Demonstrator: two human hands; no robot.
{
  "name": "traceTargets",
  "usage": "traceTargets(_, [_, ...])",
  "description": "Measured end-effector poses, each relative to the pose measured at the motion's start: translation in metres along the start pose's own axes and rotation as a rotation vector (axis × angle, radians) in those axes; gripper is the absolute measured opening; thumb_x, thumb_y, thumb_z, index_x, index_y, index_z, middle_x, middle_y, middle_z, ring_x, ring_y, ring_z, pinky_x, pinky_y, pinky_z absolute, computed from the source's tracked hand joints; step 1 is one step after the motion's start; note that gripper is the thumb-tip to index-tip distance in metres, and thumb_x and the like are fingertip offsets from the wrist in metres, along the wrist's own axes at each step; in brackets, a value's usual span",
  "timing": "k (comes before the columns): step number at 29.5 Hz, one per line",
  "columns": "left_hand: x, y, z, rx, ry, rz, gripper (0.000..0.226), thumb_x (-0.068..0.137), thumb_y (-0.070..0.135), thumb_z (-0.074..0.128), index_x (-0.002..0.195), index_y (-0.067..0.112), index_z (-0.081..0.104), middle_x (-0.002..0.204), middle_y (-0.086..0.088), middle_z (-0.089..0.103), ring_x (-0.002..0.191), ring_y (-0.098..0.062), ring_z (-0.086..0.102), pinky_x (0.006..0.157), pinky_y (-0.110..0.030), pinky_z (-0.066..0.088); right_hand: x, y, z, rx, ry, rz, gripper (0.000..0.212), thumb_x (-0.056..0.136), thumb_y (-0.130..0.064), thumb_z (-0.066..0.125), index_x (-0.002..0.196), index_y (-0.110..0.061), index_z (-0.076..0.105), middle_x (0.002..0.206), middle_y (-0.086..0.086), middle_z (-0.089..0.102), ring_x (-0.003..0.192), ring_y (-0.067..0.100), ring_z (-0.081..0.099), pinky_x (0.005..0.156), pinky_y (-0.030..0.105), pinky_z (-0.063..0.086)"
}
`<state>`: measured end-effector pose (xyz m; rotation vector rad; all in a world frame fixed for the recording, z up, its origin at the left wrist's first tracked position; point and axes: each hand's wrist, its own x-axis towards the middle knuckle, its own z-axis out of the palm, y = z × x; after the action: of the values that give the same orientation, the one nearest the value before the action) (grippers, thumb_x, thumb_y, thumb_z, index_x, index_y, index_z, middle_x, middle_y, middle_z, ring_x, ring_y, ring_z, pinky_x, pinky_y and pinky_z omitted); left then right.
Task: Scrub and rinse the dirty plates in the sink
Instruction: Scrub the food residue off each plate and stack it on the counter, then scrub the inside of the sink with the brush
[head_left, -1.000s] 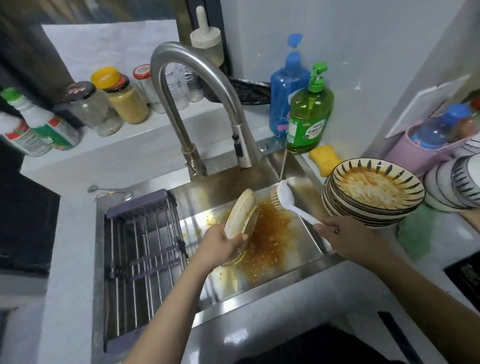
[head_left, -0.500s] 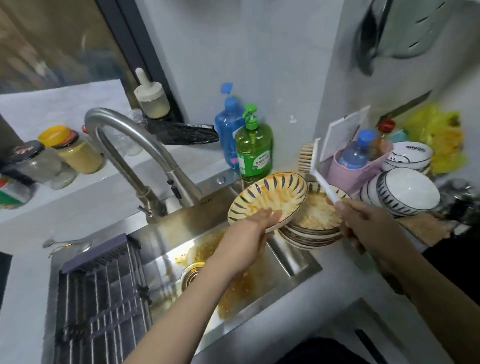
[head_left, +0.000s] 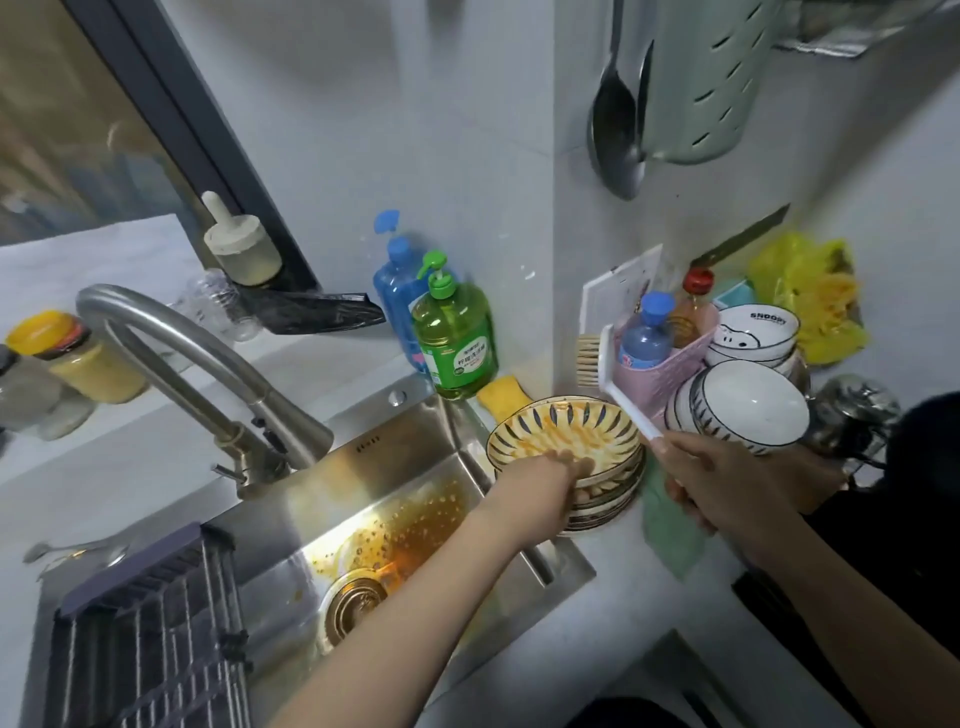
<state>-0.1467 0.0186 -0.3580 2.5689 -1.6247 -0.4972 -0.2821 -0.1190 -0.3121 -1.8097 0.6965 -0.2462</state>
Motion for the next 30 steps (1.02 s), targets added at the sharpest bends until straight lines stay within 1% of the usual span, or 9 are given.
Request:
traceTargets(2, [0.003, 0.002, -0.001, 0.0, -0.022, -0.006, 0.042, 0.1, 0.025, 0.043, 0.141, 0.015, 0.044, 0.138, -0.015, 0.049, 0.124, -0.034, 0.049, 0.096, -0.046, 0.047, 0.0, 0.003, -0.002, 0.028, -0.002, 0.025, 0.019, 0.097, -0.02, 0.051, 0.088, -0.031, 0.064, 0.058, 0.01, 0.048, 0.037, 0.011, 0.034, 0.032, 0.02, 0.029])
traceTargets(8, [0.008, 0.005, 0.0, 0.009, -0.048, -0.014, 0.046, 0.103, 0.031, 0.037, 0.145, 0.012, 0.036, 0.144, -0.016, 0.043, 0.133, -0.031, 0.039, 0.1, -0.044, 0.043, 0.002, 0.011, -0.002, 0.015, -0.038, 0.058, 0.014, 0.097, -0.023, 0.051, 0.098, -0.028, 0.064, 0.056, 0.005, 0.049, 0.04, 0.014, 0.037, 0.035, 0.021, 0.031])
traceTargets(13, [0.012, 0.005, 0.005, 0.032, -0.068, 0.0, 0.05, 0.103, 0.034, 0.034, 0.147, 0.01, 0.032, 0.15, -0.02, 0.035, 0.139, -0.033, 0.032, 0.116, -0.041, 0.019, 0.003, 0.011, 0.003, -0.02, -0.083, 0.064, 0.015, 0.098, -0.026, 0.05, 0.1, -0.028, 0.064, 0.058, 0.005, 0.05, 0.044, 0.016, 0.04, 0.037, 0.022, 0.033])
traceTargets(16, [0.005, -0.001, 0.007, -0.075, -0.06, -0.022, 0.052, 0.102, 0.04, 0.035, 0.148, 0.015, 0.033, 0.153, -0.018, 0.031, 0.143, -0.03, 0.026, 0.119, -0.044, 0.013, 0.004, 0.008, 0.012, 0.003, -0.117, 0.085, 0.016, 0.097, -0.026, 0.05, 0.097, -0.027, 0.066, 0.059, 0.006, 0.05, 0.045, 0.016, 0.04, 0.038, 0.023, 0.032])
traceTargets(19, [-0.014, -0.014, 0.007, -0.226, 0.119, -0.048, 0.051, 0.1, 0.041, 0.042, 0.145, 0.017, 0.04, 0.151, -0.011, 0.039, 0.141, -0.026, 0.032, 0.115, -0.041, 0.026, 0.004, 0.002, 0.025, 0.027, -0.15, 0.11, 0.016, 0.097, -0.026, 0.051, 0.101, -0.027, 0.066, 0.059, 0.005, 0.049, 0.045, 0.015, 0.039, 0.039, 0.023, 0.032])
traceTargets(23, [-0.056, -0.044, 0.009, -0.448, 0.478, -0.231, 0.039, 0.09, 0.035, 0.049, 0.124, 0.019, 0.059, 0.12, 0.0, 0.062, 0.106, -0.016, 0.059, 0.089, -0.03, 0.048, 0.002, -0.008, 0.054, 0.042, -0.217, 0.12, 0.018, 0.097, -0.026, 0.05, 0.107, -0.026, 0.066, 0.057, 0.003, 0.049, 0.042, 0.011, 0.04, 0.039, 0.022, 0.033])
traceTargets(25, [-0.074, -0.06, 0.012, -0.528, 0.575, -0.339, 0.028, 0.086, 0.031, 0.051, 0.108, 0.018, 0.065, 0.103, 0.002, 0.062, 0.089, -0.011, 0.058, 0.078, -0.026, 0.046, -0.001, -0.011, 0.068, 0.052, -0.252, 0.137, 0.019, 0.097, -0.025, 0.051, 0.108, -0.023, 0.066, 0.056, 0.002, 0.049, 0.04, 0.01, 0.04, 0.037, 0.021, 0.033])
traceTargets(28, [-0.102, -0.094, 0.024, -0.677, 0.615, -0.528, 0.011, 0.089, 0.02, 0.056, 0.094, 0.02, 0.065, 0.092, 0.002, 0.064, 0.083, -0.013, 0.059, 0.076, -0.028, 0.049, -0.004, -0.014, 0.097, 0.034, -0.336, 0.185, 0.018, 0.097, -0.025, 0.051, 0.103, -0.021, 0.068, 0.057, 0.003, 0.052, 0.04, 0.011, 0.041, 0.038, 0.023, 0.034])
traceTargets(30, [-0.122, -0.119, 0.031, -0.985, 0.636, -0.682, 0.012, 0.092, 0.016, 0.055, 0.09, 0.021, 0.065, 0.088, 0.001, 0.064, 0.081, -0.022, 0.063, 0.072, -0.035, 0.054, -0.003, -0.016, 0.121, 0.023, -0.405, 0.21, 0.019, 0.098, -0.026, 0.05, 0.1, -0.02, 0.068, 0.057, 0.004, 0.052, 0.041, 0.013, 0.041, 0.04, 0.024, 0.034])
